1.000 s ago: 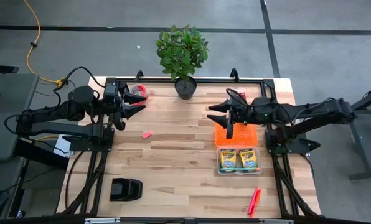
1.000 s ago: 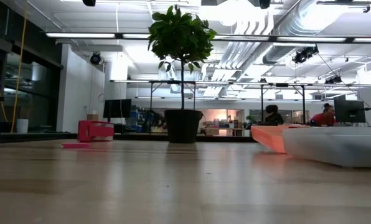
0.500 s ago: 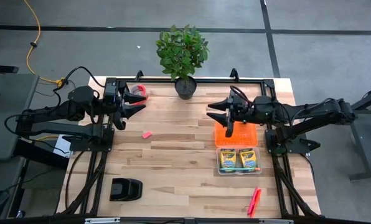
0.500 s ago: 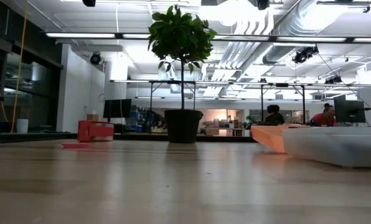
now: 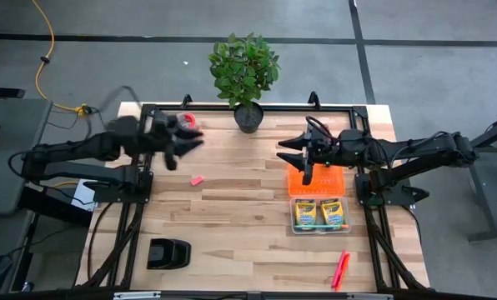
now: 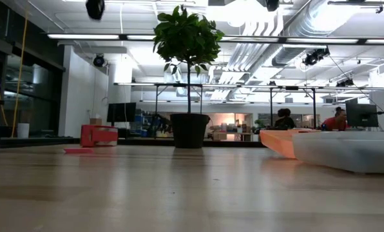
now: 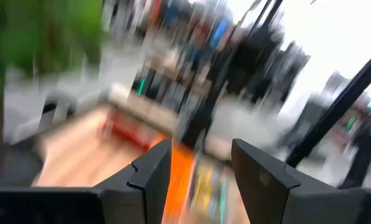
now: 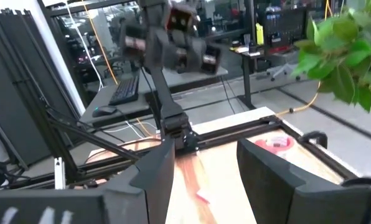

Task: Pack school essentials
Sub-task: Put the pink eraser into the orange supply box

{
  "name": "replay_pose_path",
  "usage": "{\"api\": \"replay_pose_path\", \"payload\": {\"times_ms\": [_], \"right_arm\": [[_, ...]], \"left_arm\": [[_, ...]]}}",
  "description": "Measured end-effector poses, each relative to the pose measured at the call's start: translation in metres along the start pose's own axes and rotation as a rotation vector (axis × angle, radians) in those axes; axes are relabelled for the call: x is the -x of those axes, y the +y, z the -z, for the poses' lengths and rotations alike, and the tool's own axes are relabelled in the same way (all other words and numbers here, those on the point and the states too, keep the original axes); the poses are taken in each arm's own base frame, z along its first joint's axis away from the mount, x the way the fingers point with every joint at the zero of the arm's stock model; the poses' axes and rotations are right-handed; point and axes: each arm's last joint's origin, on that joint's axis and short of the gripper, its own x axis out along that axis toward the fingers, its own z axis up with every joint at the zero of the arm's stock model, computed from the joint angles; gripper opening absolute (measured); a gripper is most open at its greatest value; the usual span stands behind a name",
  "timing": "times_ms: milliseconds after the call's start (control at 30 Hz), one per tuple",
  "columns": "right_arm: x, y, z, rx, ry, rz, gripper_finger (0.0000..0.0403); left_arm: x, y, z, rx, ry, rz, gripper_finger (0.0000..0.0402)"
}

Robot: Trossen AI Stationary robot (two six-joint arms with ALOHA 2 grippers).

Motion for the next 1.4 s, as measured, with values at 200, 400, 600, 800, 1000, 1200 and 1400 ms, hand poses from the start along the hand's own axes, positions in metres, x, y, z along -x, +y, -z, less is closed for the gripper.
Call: {"api": "replay_pose_path", "payload": {"times_ms": [200, 400, 600, 800, 1000, 1200, 1400], "right_arm": [[0.000, -0.001, 0.002, -0.019, 0.025, 0.005, 0.0165], [0.000, -0.001, 0.004, -0.021, 0.039, 0.008, 0.0165], [0.000, -0.001, 0.006, -0.027, 0.060, 0.013, 0.0165], [0.001, -0.002, 0.009, -0.041, 0.090, 0.021, 0.0165], [0.001, -0.002, 0.010, -0.046, 0.098, 0.023, 0.0165], [0.000, -0.002, 0.010, -0.046, 0.099, 0.024, 0.0165], [0.000, -0.002, 0.010, -0.045, 0.100, 0.024, 0.0165]], "left_arm": [[-0.031, 0.031, 0.056, 0.100, 0.489, -0.326, 0.0158], [-0.053, 0.064, 0.106, 0.137, 0.921, -0.588, 0.0158], [-0.074, 0.080, 0.142, 0.180, 1.142, -0.642, 0.0158], [-0.084, 0.092, 0.165, 0.172, 1.248, -0.693, 0.0158], [-0.089, 0.096, 0.176, 0.140, 1.303, -0.688, 0.0158], [-0.089, 0.096, 0.177, 0.118, 1.319, -0.653, 0.0158], [-0.089, 0.097, 0.177, 0.110, 1.325, -0.649, 0.0137]]}}
